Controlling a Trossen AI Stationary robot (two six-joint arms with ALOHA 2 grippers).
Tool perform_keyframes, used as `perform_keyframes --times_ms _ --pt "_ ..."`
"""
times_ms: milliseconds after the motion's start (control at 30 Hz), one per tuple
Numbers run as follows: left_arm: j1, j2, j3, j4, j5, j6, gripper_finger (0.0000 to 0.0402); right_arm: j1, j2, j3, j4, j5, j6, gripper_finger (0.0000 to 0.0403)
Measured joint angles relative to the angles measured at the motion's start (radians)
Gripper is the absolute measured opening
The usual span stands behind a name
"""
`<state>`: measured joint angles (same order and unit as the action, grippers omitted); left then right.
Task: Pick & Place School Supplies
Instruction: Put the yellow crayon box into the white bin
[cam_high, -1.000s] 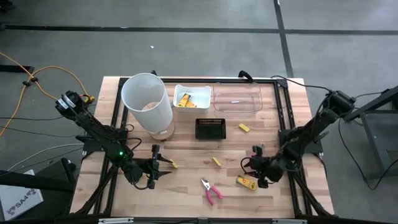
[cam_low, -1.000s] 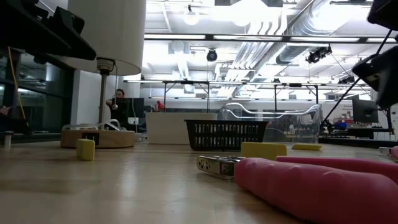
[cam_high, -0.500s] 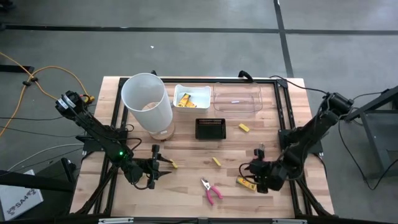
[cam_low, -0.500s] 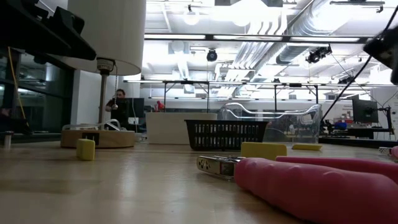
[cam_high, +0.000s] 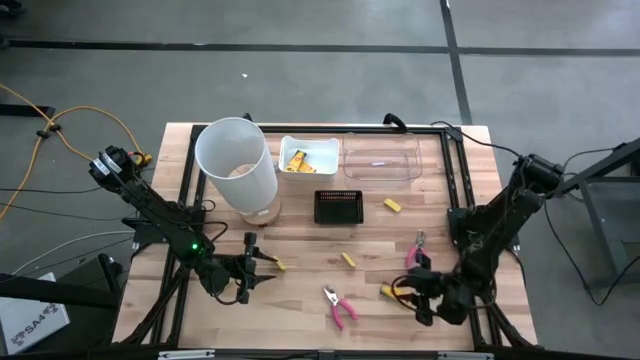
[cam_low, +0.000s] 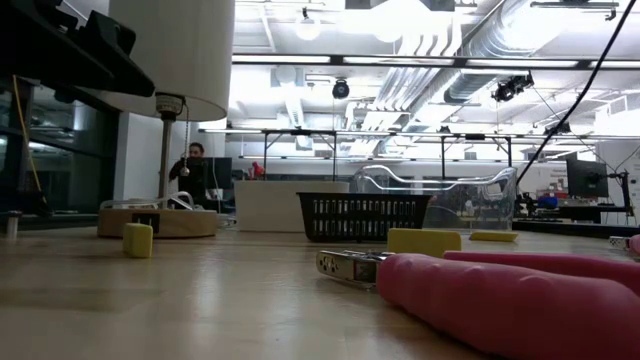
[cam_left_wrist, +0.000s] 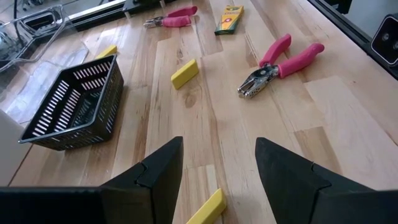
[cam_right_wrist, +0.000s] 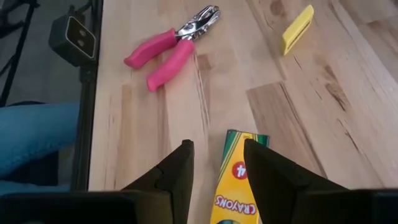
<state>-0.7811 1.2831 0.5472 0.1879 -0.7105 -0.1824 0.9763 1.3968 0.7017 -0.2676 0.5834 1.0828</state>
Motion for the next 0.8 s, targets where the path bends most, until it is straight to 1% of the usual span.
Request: perform_keyframes --times_ms 167,400,500,600,800 --pt "0.000 0.000 0.000 0.000 0.000 0.000 0.0193 0.028 0.002 0.000 -0.009 0.022 0.023 0.0145" --pt "0.000 0.000 0.000 0.000 0.000 0.000 0.0193 0.053 0.083 0.000 0.018 0.048 0.048 0.0197" --pt "0.000 0.000 0.000 0.000 0.000 0.000 0.0193 0.066 0.115 0.000 0.033 0.062 0.050 0.0213" --pt "0.000 0.000 0.000 0.000 0.000 0.000 0.0193 0.078 0.130 0.000 0.048 0.085 0.051 0.0219" --pt "0.000 0.000 0.000 0.000 0.000 0.000 0.0193 0.078 0.132 0.000 0.048 0.080 0.077 0.0220"
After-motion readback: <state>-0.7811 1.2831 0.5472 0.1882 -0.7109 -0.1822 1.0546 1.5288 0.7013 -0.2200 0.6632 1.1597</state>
